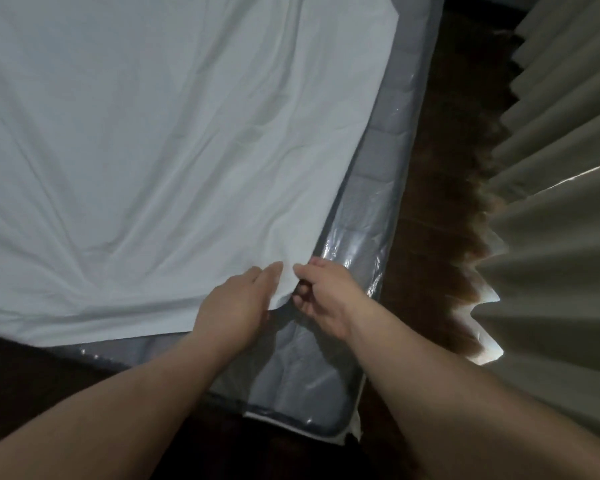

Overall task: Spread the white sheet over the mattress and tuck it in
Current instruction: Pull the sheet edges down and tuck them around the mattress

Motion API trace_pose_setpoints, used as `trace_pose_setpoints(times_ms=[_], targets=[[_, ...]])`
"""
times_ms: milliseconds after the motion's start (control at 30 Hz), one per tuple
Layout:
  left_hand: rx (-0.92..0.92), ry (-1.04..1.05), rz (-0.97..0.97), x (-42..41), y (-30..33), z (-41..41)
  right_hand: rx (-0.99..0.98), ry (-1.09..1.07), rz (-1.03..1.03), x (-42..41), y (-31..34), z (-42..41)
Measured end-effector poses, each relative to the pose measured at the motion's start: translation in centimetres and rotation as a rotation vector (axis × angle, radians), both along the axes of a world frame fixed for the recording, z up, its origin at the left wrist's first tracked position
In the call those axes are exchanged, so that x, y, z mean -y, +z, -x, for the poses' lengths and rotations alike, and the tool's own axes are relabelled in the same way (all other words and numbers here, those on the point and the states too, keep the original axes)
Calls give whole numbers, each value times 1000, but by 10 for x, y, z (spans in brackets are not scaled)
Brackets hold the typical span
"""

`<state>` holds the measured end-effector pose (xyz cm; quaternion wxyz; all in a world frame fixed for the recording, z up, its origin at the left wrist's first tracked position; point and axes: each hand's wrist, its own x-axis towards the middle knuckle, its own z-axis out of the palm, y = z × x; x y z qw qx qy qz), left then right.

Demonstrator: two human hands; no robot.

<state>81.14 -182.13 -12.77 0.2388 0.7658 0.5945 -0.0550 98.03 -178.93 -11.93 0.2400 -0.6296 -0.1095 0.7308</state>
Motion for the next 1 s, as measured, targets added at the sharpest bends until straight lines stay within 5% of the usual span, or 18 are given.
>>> trace_pose_setpoints(times_ms=[100, 367, 533, 700, 867, 1000], targets=[[102, 152, -42, -5, 31, -23, -48, 11, -41, 3, 13, -22], [189, 80, -58, 13, 117, -34, -289, -153, 177, 13, 34, -25], [350, 154, -123, 26, 141, -26, -504, -133, 65, 3, 50, -1], [438, 253, -195, 31, 165, -12, -519, -155, 29, -18, 66, 21], [428, 370, -307, 19, 194, -7, -527, 162, 42, -9, 94, 50], [421, 554, -385, -7, 218, 2, -617, -30, 87, -4, 124, 80]])
